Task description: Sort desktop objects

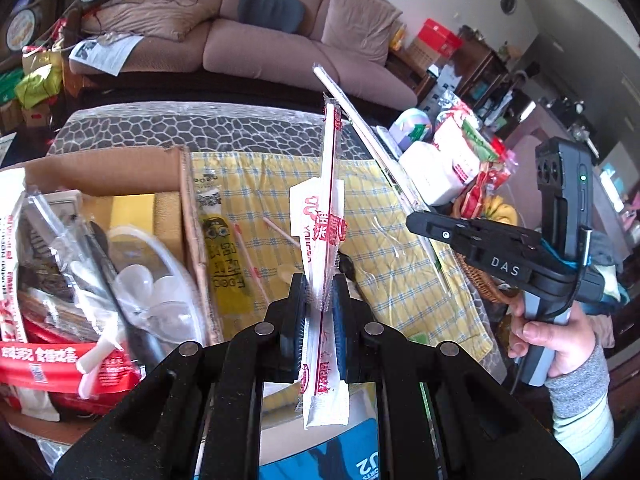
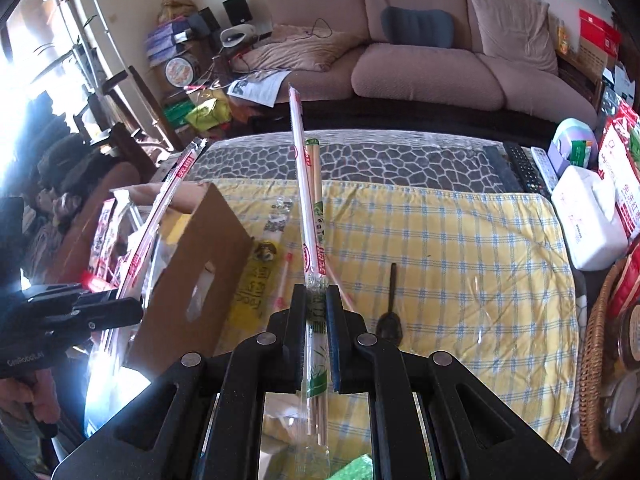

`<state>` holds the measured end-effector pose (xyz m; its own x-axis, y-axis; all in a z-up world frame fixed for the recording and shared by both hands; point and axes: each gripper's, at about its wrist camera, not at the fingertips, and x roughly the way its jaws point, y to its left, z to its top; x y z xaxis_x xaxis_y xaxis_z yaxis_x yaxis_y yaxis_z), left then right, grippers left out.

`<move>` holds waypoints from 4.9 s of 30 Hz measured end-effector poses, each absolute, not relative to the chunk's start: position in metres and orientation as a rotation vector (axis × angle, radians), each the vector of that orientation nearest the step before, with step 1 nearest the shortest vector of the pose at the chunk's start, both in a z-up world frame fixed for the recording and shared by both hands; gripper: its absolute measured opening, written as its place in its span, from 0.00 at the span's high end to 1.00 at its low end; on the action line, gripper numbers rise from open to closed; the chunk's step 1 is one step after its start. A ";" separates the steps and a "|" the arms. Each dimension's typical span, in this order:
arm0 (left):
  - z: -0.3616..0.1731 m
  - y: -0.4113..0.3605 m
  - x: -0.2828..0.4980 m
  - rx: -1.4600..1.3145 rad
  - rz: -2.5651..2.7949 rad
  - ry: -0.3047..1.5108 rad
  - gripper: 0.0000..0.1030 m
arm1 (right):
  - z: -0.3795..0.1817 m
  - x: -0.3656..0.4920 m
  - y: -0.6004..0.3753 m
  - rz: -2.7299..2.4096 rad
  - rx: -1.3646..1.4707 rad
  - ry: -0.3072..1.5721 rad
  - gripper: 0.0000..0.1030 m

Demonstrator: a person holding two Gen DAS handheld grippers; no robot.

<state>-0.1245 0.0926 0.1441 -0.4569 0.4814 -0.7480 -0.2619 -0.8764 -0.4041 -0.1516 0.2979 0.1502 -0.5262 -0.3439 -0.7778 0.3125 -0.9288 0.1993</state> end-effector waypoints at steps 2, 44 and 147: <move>0.148 0.065 -0.121 -1.321 2.382 -0.324 0.89 | 0.154 -0.145 0.274 -2.426 1.253 -0.039 0.92; 0.067 -0.174 -0.115 -1.611 2.573 -0.506 0.66 | 0.072 -0.151 -0.036 -2.069 1.340 0.256 0.88; -0.040 0.199 -0.215 -1.649 2.386 -0.321 0.89 | -0.020 -0.168 0.382 -2.331 1.436 -0.503 0.48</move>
